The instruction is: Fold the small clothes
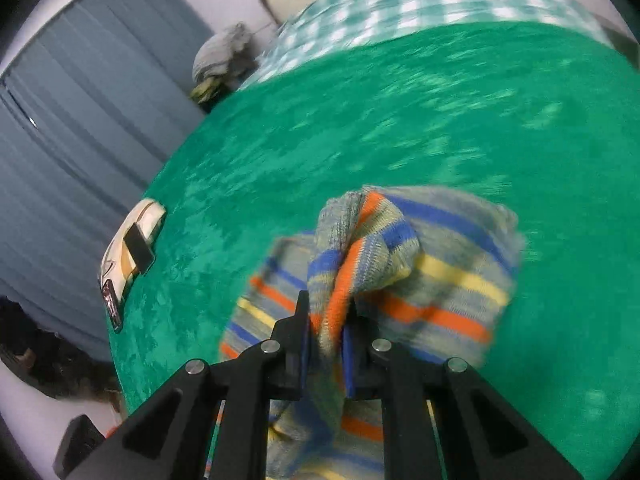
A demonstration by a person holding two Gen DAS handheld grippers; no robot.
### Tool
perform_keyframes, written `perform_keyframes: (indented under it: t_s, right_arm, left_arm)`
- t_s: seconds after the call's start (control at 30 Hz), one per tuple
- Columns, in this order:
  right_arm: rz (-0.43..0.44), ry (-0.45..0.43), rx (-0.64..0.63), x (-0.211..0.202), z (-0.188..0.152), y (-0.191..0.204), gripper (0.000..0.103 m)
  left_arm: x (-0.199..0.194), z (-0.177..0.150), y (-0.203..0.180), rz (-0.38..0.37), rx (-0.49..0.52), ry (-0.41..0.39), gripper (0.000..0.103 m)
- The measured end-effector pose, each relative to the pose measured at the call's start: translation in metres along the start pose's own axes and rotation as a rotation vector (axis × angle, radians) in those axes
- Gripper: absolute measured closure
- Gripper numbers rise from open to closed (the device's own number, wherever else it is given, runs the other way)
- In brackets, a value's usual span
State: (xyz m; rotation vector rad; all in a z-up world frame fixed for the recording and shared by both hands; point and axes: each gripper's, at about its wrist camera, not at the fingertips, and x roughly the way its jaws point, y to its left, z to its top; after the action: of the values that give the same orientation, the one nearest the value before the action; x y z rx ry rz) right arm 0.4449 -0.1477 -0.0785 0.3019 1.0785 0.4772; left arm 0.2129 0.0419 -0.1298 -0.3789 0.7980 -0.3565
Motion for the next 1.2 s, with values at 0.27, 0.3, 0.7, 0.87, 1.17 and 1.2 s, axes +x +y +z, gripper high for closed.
perform_keyframes:
  t_s: [0.27,0.3,0.7,0.87,1.17,1.2]
  right_arm:
    - [0.023,-0.017,0.088,0.063,-0.009,0.025,0.045]
    - [0.042,-0.055,0.096,0.051,-0.011,0.022,0.045]
    - [-0.195,-0.104,-0.347,-0.054,-0.111,0.032,0.048]
    - [-0.087,-0.026,-0.367,-0.022,-0.139,0.040,0.049]
    - [-0.122,-0.099,-0.275,-0.049,-0.165,0.033,0.054]
    - [-0.123,-0.113,-0.283,-0.056,-0.170,0.037,0.054]
  left_arm:
    - [-0.012,-0.010,0.067,0.124,-0.115,0.063,0.040]
    - [-0.023,-0.009,0.070,0.101,-0.115,0.033,0.038]
    - [0.056,0.091,0.031,0.055,0.029,0.073,0.049]
    - [0.096,0.092,0.090,0.114,-0.175,0.210,0.081]
    - [0.003,0.083,0.077,-0.009,-0.086,0.115,0.021]
    - [-0.001,0.075,0.069,-0.020,-0.051,0.118,0.019]
